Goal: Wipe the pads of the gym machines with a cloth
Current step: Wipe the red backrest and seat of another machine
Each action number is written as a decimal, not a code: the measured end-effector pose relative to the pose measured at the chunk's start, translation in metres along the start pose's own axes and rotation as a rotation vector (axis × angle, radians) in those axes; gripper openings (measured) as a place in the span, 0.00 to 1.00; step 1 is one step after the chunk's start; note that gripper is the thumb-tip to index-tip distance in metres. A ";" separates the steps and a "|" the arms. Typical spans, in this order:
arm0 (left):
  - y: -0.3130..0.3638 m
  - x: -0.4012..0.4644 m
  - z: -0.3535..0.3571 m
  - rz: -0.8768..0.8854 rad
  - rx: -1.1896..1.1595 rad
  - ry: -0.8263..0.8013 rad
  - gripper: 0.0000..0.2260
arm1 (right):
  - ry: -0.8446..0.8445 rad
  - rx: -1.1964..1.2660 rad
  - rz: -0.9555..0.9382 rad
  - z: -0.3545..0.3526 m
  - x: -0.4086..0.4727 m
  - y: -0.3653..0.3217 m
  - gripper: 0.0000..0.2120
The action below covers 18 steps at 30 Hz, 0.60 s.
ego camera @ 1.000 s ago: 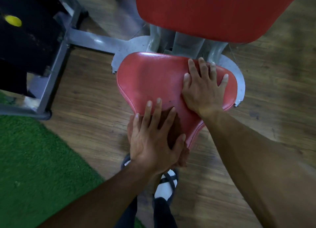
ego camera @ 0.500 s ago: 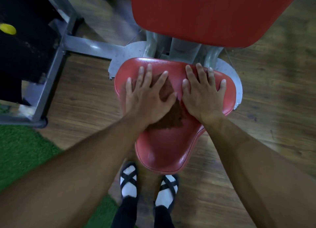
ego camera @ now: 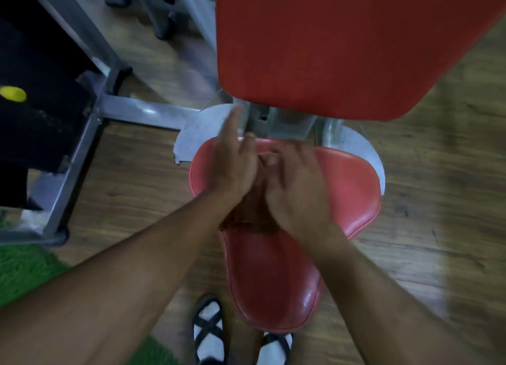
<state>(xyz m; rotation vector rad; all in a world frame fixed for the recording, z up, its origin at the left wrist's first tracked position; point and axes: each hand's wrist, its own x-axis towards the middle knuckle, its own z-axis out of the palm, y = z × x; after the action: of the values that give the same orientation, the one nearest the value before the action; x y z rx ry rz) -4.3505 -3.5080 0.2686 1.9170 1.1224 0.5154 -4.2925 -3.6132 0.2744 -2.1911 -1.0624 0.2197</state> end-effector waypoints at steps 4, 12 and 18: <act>-0.028 0.012 -0.013 0.076 0.160 -0.062 0.20 | -0.359 -0.366 -0.019 0.036 -0.013 -0.004 0.24; -0.060 0.002 -0.002 0.231 0.383 -0.192 0.27 | -0.342 -0.521 0.345 0.019 0.027 0.036 0.28; -0.060 0.003 0.002 0.240 0.492 -0.226 0.27 | -0.376 -0.577 0.146 0.029 0.025 0.026 0.27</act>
<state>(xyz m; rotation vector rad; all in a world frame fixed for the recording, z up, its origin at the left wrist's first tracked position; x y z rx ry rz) -4.3782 -3.4915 0.2176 2.4848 0.9330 0.1430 -4.2723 -3.5911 0.2393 -2.8276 -1.2866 0.4508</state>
